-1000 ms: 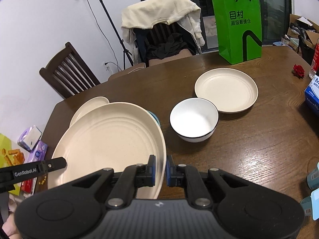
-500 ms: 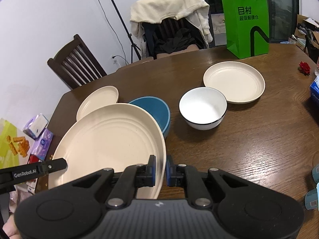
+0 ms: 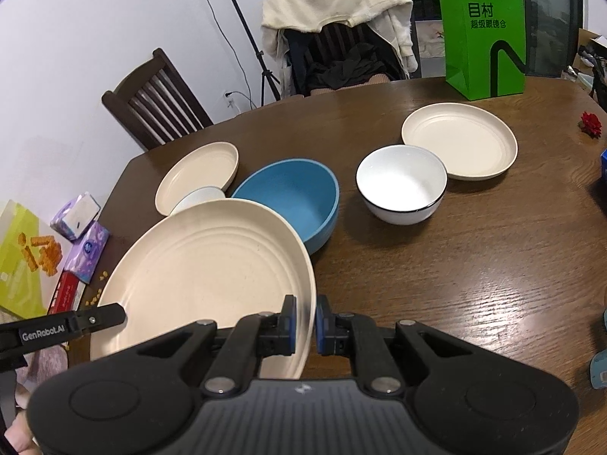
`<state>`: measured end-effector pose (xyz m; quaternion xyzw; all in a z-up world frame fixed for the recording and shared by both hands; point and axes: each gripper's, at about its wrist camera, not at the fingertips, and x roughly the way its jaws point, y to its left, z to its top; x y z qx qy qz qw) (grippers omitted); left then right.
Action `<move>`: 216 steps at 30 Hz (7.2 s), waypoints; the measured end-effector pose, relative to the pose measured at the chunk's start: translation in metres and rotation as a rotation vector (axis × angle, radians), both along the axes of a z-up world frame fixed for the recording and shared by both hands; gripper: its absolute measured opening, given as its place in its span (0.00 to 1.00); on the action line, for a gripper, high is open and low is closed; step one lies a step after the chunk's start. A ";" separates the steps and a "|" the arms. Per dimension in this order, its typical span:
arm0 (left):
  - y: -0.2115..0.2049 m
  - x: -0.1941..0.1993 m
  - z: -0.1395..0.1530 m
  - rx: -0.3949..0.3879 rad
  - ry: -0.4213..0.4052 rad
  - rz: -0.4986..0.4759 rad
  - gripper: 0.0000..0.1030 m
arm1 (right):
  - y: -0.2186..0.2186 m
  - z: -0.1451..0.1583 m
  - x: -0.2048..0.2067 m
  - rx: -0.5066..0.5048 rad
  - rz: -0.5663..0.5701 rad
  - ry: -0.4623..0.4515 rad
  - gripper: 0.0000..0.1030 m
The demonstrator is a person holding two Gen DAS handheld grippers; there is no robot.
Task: Organize plates and bowls
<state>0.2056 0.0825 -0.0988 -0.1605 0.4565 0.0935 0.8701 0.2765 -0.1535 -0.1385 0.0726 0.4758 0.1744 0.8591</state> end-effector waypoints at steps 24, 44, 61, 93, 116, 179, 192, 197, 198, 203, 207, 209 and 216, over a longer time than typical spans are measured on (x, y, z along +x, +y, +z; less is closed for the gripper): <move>0.020 -0.031 -0.032 0.000 0.047 0.065 0.14 | 0.029 -0.032 -0.016 -0.020 0.070 0.041 0.10; 0.042 -0.041 -0.069 0.007 0.116 0.100 0.14 | 0.059 -0.066 -0.020 -0.049 0.123 0.081 0.10; 0.053 -0.043 -0.097 -0.009 0.153 0.098 0.14 | 0.070 -0.097 -0.018 -0.067 0.132 0.124 0.10; 0.063 -0.048 -0.128 -0.032 0.210 0.075 0.17 | 0.091 -0.133 -0.022 -0.114 0.154 0.153 0.13; 0.041 -0.080 -0.041 0.086 -0.063 0.020 1.00 | 0.050 -0.060 -0.056 -0.139 0.141 -0.006 1.00; 0.032 -0.017 0.065 0.116 -0.266 -0.154 1.00 | 0.039 0.086 -0.025 -0.055 -0.011 -0.242 0.99; 0.049 0.024 0.079 0.075 -0.264 -0.124 1.00 | 0.073 0.097 0.022 -0.066 0.006 -0.225 0.99; 0.044 0.046 0.079 0.065 -0.242 -0.113 1.00 | 0.073 0.097 0.046 -0.067 0.009 -0.206 0.99; 0.042 0.051 0.080 0.069 -0.237 -0.109 1.00 | 0.072 0.097 0.051 -0.065 0.010 -0.206 0.99; 0.026 0.079 0.081 0.073 -0.217 -0.111 1.00 | 0.057 0.098 0.083 -0.050 0.007 -0.192 0.99; 0.009 0.104 0.081 0.066 -0.208 -0.127 1.00 | 0.043 0.096 0.110 -0.050 -0.018 -0.185 0.99; -0.001 0.116 0.080 0.060 -0.201 -0.139 1.00 | 0.035 0.094 0.123 -0.051 -0.032 -0.176 0.99; -0.031 0.160 0.075 0.037 -0.172 -0.172 1.00 | 0.000 0.081 0.157 -0.059 -0.090 -0.142 0.99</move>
